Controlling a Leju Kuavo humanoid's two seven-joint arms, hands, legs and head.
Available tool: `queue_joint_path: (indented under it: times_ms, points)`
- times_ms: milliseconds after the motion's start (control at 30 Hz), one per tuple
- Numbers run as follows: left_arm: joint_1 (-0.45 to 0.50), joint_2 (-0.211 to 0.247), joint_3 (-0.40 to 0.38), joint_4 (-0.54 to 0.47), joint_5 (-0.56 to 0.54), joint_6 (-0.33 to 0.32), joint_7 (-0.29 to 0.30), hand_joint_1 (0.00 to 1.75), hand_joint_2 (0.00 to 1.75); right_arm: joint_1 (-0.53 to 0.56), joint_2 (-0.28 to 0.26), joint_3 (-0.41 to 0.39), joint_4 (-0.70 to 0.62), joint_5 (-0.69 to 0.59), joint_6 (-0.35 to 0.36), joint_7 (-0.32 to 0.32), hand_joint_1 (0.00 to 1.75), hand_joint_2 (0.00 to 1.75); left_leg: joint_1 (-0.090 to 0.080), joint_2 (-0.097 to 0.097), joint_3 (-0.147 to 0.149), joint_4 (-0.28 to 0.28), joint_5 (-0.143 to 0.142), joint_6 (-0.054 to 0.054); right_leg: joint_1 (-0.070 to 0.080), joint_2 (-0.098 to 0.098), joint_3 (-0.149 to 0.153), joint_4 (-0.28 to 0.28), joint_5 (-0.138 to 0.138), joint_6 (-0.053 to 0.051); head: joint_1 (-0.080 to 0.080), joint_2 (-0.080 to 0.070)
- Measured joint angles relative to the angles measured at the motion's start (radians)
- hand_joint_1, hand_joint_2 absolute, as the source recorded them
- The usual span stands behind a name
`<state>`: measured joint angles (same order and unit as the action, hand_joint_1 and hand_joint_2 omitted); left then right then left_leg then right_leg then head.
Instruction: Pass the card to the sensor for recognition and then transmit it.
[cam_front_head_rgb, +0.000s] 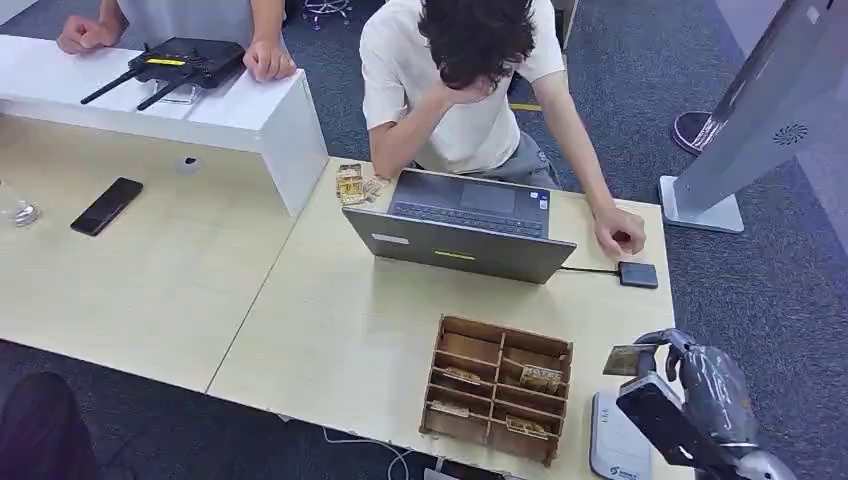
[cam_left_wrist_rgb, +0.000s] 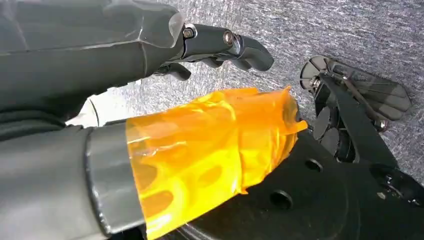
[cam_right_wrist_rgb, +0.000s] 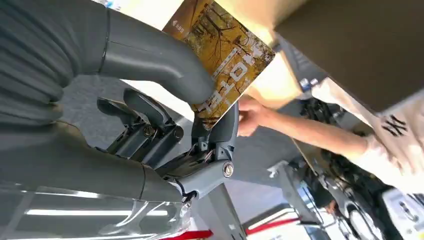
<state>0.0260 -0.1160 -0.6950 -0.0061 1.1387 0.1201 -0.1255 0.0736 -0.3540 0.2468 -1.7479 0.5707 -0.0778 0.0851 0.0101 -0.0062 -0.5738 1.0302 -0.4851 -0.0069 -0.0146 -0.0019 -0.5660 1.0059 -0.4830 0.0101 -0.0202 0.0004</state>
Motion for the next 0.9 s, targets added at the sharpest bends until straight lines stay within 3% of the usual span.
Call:
queue_joint_path:
  times_ms: [367, 633, 900]
  points:
    - [0.000, 0.001, 0.000, 0.000, 0.035, 0.003, 0.008, 0.00, 0.00, 0.021, -0.055, 0.002, 0.014, -0.035, 0.046, 0.042, 1.75, 1.75, 0.000, 0.000, 0.000, 0.000, 0.000, 0.000, 0.000, 0.000, 0.000, 0.000, 0.000, 0.000, 0.000, 0.000]
    - [-0.002, 0.002, 0.000, 0.000, 0.058, -0.008, 0.008, 0.00, 0.00, 0.010, -0.112, 0.009, 0.022, -0.079, 0.129, 0.093, 1.75, 1.75, 0.000, 0.000, 0.000, 0.000, 0.000, 0.000, 0.000, 0.000, 0.000, 0.000, 0.000, 0.000, 0.000, 0.000]
    - [-0.005, 0.002, 0.000, 0.000, 0.070, -0.009, 0.018, 0.00, 0.00, -0.015, -0.134, 0.024, 0.052, -0.088, 0.147, 0.114, 1.75, 1.75, 0.000, 0.000, 0.000, 0.000, 0.000, 0.000, 0.000, 0.000, 0.000, 0.000, 0.000, 0.000, 0.000, 0.000]
